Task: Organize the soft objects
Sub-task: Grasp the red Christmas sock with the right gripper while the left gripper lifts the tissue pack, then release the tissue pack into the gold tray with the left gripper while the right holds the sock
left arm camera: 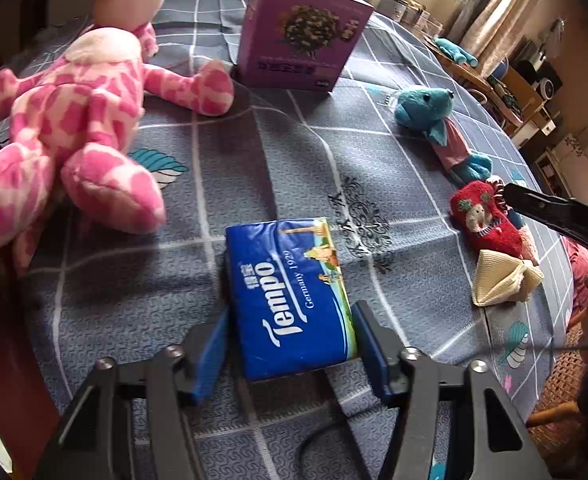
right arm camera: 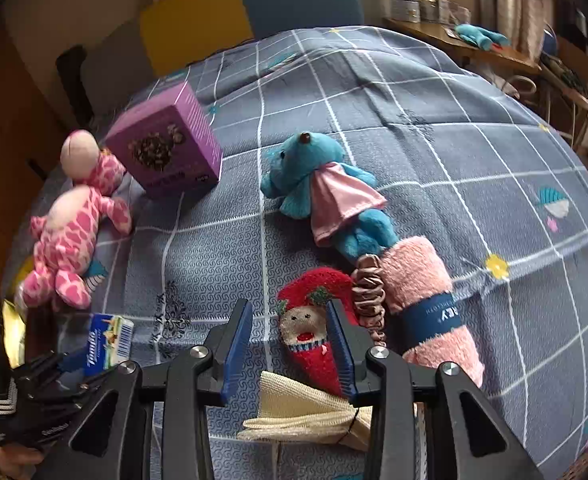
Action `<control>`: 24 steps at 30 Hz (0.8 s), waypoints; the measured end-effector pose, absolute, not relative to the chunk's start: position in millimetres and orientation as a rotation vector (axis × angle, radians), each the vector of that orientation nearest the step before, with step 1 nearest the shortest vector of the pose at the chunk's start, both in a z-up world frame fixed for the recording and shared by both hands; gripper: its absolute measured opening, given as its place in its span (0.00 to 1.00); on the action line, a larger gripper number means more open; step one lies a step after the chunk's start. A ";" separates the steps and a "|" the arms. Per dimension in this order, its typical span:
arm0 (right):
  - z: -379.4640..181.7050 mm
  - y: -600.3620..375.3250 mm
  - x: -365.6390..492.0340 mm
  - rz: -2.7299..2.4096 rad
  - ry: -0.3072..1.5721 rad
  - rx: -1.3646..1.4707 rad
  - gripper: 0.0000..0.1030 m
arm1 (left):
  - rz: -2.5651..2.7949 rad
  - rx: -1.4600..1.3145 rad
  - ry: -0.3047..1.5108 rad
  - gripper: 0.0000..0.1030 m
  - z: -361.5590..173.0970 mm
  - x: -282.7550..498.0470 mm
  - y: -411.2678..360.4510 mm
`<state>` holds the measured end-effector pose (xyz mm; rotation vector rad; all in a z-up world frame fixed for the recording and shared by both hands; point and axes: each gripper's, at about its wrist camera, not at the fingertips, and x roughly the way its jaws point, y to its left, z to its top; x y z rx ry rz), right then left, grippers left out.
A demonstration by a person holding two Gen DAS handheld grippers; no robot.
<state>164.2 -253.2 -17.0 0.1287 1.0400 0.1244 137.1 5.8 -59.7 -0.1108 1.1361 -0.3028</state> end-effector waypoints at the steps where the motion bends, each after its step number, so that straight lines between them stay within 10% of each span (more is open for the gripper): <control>1: -22.8 -246.5 168.5 0.112 1.055 0.071 0.37 | -0.305 -0.121 1.130 0.54 -59.6 136.2 8.1; 24: -63.4 -249.0 175.4 0.003 1.132 -0.081 0.32 | -0.296 -0.208 0.909 0.54 0.8 61.0 51.4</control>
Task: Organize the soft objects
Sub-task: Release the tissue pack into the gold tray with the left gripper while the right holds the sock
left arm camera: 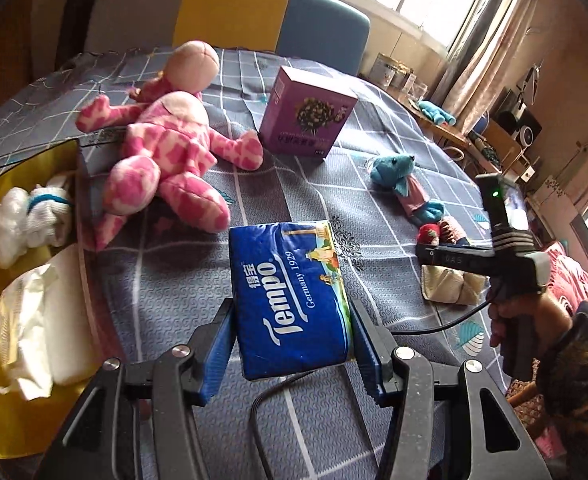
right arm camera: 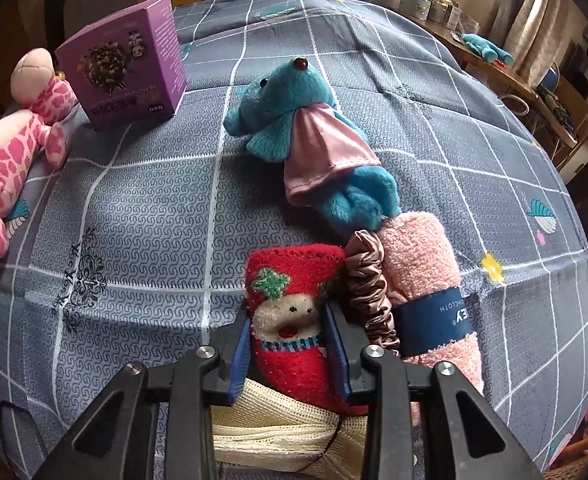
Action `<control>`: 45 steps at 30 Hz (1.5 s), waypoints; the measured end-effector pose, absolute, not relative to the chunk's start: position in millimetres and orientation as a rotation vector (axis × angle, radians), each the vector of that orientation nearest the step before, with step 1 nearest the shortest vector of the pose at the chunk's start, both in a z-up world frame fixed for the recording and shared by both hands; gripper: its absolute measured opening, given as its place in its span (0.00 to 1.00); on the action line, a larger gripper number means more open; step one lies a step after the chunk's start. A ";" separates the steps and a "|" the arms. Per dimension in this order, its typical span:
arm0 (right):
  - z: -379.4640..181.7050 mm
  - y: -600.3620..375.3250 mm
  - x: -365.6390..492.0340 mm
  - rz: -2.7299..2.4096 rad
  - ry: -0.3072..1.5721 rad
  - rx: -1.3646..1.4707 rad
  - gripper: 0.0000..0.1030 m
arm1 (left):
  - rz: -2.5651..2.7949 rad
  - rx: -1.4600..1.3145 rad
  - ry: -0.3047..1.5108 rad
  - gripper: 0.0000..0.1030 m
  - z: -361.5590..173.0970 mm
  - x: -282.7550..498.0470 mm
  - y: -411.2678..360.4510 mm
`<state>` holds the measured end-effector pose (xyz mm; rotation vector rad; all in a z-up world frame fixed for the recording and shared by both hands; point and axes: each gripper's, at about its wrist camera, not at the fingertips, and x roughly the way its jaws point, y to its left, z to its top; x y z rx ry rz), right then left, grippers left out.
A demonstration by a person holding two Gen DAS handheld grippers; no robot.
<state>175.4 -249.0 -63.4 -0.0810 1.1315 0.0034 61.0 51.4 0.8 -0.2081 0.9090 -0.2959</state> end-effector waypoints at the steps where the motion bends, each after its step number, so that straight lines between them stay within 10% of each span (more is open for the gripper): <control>1: -64.0 -248.1 176.3 0.003 1.130 -0.086 0.31 | -0.289 -0.216 0.893 0.54 6.6 56.6 58.4; 22: -66.0 -232.7 169.4 0.001 1.107 -0.216 0.31 | 0.263 -0.502 0.940 0.54 -4.1 57.2 326.7; 45: -66.4 -227.6 168.2 0.000 1.103 -0.248 0.31 | 0.399 -0.388 0.963 0.77 -25.5 88.3 340.4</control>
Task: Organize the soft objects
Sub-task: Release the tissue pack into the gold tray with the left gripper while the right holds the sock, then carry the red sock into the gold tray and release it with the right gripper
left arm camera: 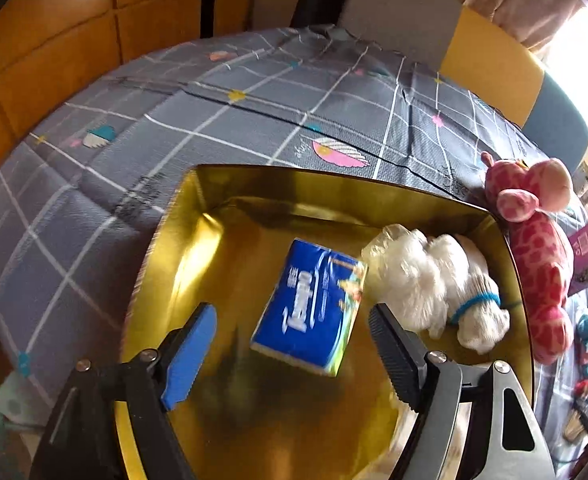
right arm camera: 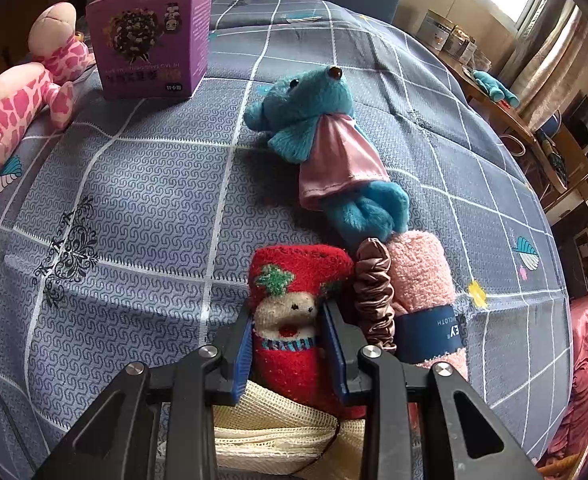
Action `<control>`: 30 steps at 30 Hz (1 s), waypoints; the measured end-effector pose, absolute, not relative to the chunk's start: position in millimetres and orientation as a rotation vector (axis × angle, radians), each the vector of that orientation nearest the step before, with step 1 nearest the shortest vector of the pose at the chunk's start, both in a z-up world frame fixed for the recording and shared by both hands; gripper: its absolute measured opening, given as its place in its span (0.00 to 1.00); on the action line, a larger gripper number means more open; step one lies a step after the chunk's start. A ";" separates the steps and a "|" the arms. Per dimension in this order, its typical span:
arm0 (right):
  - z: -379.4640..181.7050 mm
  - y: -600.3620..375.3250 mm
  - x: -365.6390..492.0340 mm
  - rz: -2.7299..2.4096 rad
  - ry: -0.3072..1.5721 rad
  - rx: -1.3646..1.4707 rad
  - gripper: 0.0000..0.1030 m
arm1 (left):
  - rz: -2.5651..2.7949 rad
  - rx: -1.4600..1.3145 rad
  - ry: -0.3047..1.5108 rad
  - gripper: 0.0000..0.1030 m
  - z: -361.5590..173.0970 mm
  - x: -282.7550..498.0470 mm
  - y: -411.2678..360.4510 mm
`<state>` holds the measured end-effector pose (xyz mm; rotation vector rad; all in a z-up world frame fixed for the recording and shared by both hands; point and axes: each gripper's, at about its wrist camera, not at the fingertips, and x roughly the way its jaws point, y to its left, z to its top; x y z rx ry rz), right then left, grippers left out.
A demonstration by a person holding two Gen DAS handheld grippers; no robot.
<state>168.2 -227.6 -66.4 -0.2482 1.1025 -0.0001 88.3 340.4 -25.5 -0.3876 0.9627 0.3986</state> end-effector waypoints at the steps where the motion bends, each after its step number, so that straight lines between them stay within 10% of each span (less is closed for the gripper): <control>1: -66.4 -227.2 168.1 -0.001 1.102 -0.250 0.31 | 0.402 -0.372 0.937 0.77 -19.1 79.8 335.3; 30: -53.6 -205.5 158.4 0.112 1.050 -0.226 0.15 | 0.348 -0.297 0.785 0.85 20.5 -29.6 238.6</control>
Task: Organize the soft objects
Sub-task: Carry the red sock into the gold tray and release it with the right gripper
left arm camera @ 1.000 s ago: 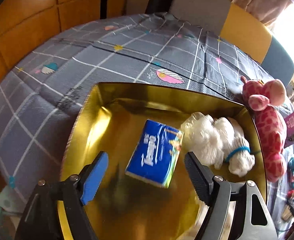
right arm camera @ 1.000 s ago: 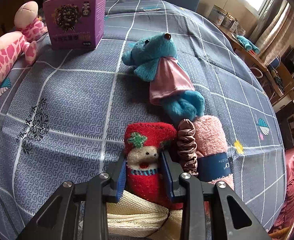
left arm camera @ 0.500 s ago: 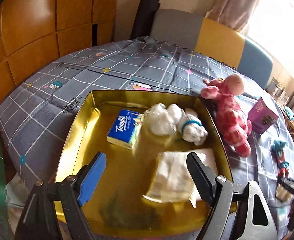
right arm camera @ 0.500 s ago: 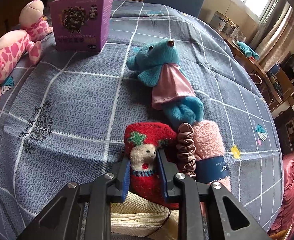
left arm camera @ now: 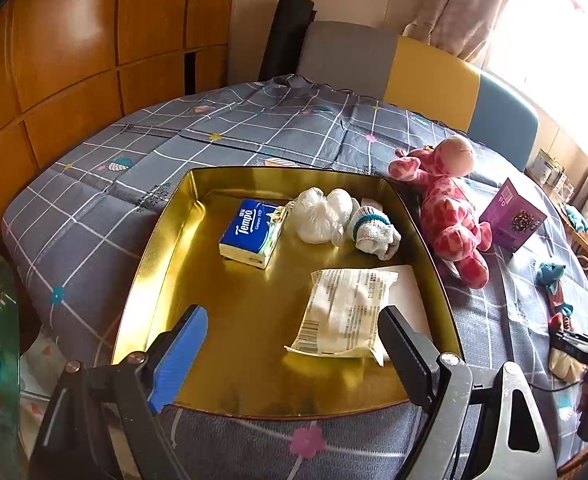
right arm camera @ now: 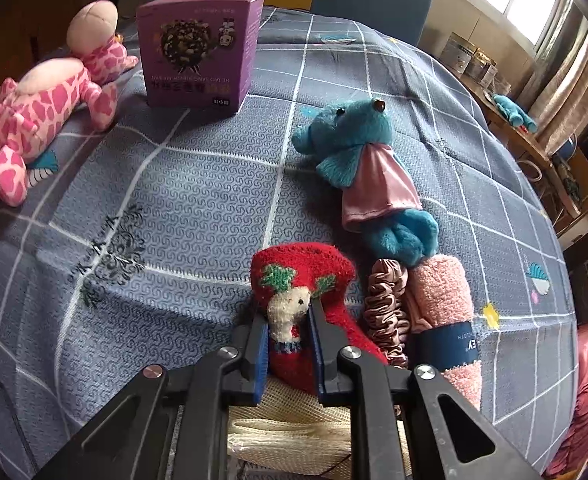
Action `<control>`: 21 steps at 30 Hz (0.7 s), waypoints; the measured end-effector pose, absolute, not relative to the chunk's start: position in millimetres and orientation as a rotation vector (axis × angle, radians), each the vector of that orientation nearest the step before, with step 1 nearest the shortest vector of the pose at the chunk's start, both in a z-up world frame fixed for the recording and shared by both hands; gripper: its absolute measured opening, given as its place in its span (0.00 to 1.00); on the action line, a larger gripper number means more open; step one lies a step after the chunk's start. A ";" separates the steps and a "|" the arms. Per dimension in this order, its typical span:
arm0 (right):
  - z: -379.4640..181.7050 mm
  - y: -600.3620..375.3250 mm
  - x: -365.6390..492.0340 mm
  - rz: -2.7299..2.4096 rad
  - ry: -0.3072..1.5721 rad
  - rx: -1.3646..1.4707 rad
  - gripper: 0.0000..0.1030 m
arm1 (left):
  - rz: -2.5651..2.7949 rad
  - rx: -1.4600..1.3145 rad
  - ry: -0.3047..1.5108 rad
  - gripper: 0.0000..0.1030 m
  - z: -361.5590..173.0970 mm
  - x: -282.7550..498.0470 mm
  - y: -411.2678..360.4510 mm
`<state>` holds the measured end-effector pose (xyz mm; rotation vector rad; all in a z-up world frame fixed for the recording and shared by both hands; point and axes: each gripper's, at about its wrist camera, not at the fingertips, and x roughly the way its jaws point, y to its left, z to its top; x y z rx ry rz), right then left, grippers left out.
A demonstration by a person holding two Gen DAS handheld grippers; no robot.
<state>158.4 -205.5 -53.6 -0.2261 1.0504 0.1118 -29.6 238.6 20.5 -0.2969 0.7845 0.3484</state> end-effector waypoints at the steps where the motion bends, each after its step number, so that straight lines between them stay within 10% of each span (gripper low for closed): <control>1: -47.4 -208.5 159.1 0.134 1.039 -0.174 0.15 | 0.349 -0.295 0.781 0.85 20.9 -31.7 239.0; 21: 36.7 -27.5 98.4 0.812 0.982 0.145 0.15 | 0.403 -0.294 0.760 0.85 17.8 -54.4 253.4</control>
